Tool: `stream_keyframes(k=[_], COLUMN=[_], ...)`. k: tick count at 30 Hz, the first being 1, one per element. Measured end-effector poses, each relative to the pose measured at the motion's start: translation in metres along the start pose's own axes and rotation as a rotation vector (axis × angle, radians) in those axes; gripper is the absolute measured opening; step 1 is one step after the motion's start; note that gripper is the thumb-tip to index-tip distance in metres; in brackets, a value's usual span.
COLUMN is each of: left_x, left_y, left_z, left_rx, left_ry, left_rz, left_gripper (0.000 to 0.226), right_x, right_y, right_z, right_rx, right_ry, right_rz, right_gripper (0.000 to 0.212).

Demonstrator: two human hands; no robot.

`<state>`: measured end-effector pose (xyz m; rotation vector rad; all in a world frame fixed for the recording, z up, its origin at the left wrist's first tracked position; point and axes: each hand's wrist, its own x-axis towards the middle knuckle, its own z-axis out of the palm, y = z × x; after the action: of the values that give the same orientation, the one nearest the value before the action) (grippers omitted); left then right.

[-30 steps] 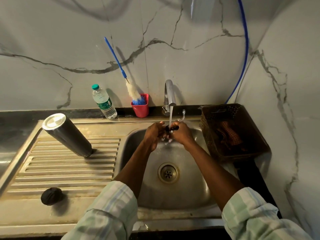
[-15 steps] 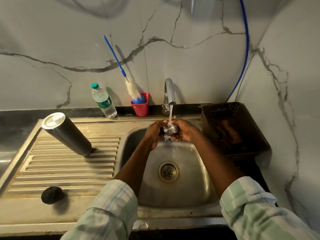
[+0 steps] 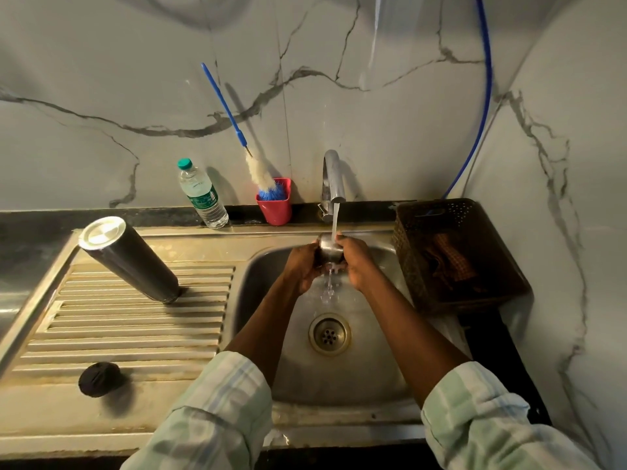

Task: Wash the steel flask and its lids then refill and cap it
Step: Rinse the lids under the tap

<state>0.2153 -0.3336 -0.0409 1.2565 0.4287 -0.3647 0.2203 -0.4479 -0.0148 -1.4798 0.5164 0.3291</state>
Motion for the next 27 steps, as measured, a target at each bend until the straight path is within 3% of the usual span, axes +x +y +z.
stream_keyframes(k=[4, 6, 9, 11, 13, 14, 17, 21, 24, 27], left_x=[-0.002, -0.001, 0.001, 0.002, 0.002, 0.002, -0.002, 0.0, 0.0, 0.006], left_y=[-0.002, -0.002, 0.004, 0.006, 0.006, 0.005, 0.003, -0.006, -0.005, -0.003], left_z=[0.0, 0.0, -0.003, -0.003, -0.001, 0.001, 0.003, -0.001, -0.001, -0.005], left_rx=[-0.003, -0.003, -0.098, -0.103, -0.108, -0.136, -0.226, -0.194, -0.091, -0.061], left_ry=[-0.04, -0.061, -0.009, 0.013, -0.008, -0.028, -0.052, -0.039, -0.042, -0.016], left_rz=[0.069, 0.094, 0.039, 0.007, -0.014, -0.037, -0.047, -0.041, -0.082, -0.07], left_gripper=[0.036, 0.038, 0.041, 0.041, 0.043, 0.045, 0.047, 0.041, 0.04, 0.041], right_x=[-0.007, -0.009, -0.008, -0.003, -0.002, -0.002, 0.002, -0.002, 0.001, 0.006], right_y=[-0.002, 0.0, 0.014, 0.025, 0.031, 0.03, 0.027, 0.022, 0.019, 0.01], right_z=[0.002, 0.006, 0.005, -0.001, -0.004, -0.004, -0.006, -0.005, -0.006, -0.013], right_rx=[0.14, 0.121, -0.428, -0.938, -1.098, -1.089, -1.037, -0.701, -0.672, -0.609], right_ry=[0.001, -0.039, -0.177, -0.123, -0.021, 0.034, 0.15, 0.038, 0.008, 0.115], right_rz=[0.026, -0.062, -0.361, -0.676, -0.921, -0.952, -0.927, -0.688, -0.635, -0.513], right_gripper=[0.014, 0.014, 0.034, 0.038, 0.034, 0.03, 0.024, 0.042, 0.029, 0.028])
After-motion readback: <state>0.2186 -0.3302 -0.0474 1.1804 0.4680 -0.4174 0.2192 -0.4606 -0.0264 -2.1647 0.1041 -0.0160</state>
